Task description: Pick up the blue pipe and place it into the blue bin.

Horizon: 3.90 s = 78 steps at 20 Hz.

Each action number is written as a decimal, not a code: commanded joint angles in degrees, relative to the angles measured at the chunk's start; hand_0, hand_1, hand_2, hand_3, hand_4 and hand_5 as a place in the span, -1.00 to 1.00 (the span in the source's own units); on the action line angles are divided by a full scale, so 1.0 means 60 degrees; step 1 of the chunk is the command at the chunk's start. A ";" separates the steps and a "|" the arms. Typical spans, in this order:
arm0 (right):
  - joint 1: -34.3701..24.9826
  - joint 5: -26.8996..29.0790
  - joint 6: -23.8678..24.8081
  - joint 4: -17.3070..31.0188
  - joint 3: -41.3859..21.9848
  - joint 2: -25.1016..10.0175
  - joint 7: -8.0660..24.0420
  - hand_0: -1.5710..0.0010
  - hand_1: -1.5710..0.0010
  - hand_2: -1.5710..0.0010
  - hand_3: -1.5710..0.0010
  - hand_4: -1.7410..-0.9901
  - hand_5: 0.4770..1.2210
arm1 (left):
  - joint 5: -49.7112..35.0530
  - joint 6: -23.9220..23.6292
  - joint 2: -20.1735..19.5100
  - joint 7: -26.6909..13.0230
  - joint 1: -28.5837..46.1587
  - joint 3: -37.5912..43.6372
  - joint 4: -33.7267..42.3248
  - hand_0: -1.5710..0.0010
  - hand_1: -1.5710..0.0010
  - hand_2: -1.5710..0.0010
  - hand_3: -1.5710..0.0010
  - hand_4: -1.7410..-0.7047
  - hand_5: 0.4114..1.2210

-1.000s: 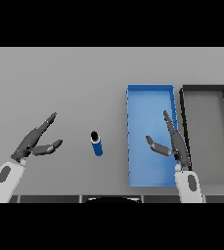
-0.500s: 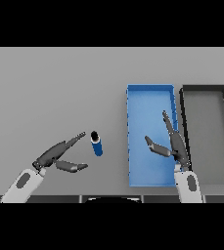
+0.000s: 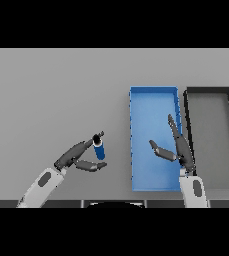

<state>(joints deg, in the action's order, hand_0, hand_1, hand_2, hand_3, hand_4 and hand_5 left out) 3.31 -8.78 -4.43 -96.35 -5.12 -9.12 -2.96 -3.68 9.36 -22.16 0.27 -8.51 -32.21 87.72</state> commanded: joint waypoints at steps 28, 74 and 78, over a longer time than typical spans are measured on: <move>0.0000 -0.0247 0.0093 0.0198 0.0000 -0.0082 -0.0003 1.00 1.00 1.00 1.00 0.56 -0.80 | -0.0050 -0.0378 0.2269 0.2030 -0.0244 -0.0127 -0.0765 -0.94 -0.95 -0.96 -0.95 -0.51 0.96; -0.2184 0.1575 -0.2530 -0.3862 -0.2637 -0.0417 0.3853 1.00 1.00 1.00 1.00 0.44 -0.90 | 0.1042 0.1258 0.3389 0.0373 -0.0733 0.0753 0.0471 -1.00 -1.00 -1.00 -1.00 -0.48 1.00; -0.3233 0.1742 -0.2718 -0.3282 -0.2944 0.0027 0.4411 1.00 1.00 1.00 1.00 0.44 -0.90 | 0.0806 0.1725 0.3468 0.0409 -0.0716 0.0962 0.0329 -1.00 -1.00 -1.00 -1.00 -0.47 1.00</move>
<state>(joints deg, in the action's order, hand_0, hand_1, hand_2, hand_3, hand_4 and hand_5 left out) -16.15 1.65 -20.69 -116.04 -22.78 -8.91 23.57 1.25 19.79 -1.33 2.61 -12.83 -26.46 89.68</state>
